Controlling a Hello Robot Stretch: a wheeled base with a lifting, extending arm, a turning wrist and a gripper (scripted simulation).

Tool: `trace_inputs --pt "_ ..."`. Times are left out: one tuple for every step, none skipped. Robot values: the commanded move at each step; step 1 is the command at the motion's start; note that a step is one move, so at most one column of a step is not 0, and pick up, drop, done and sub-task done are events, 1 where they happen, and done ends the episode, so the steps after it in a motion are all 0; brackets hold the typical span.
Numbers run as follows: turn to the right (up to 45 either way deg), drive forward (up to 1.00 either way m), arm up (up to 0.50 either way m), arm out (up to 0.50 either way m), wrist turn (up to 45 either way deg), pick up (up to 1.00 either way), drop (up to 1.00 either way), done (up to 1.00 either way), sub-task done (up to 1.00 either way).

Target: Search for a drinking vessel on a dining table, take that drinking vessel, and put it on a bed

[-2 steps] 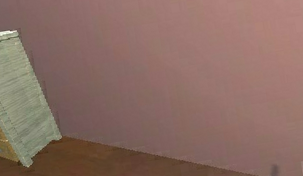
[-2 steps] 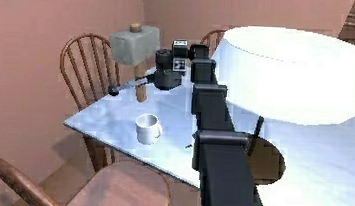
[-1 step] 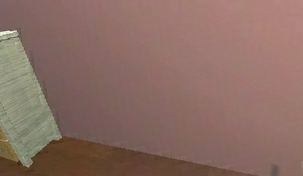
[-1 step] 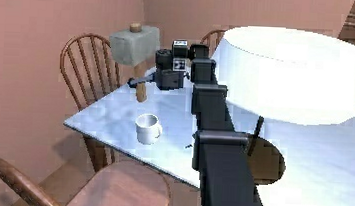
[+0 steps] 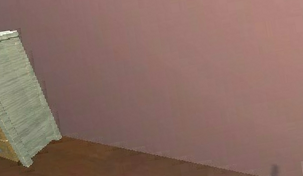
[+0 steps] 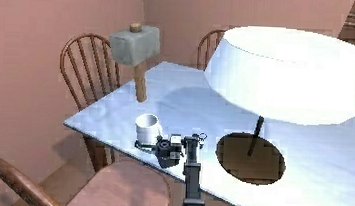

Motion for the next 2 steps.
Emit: trace_inputs --pt "0.0 0.0 0.0 0.0 0.0 1.0 0.0 0.0 0.0" --pt "0.0 0.0 0.1 0.0 0.0 0.0 0.0 0.0 0.0"
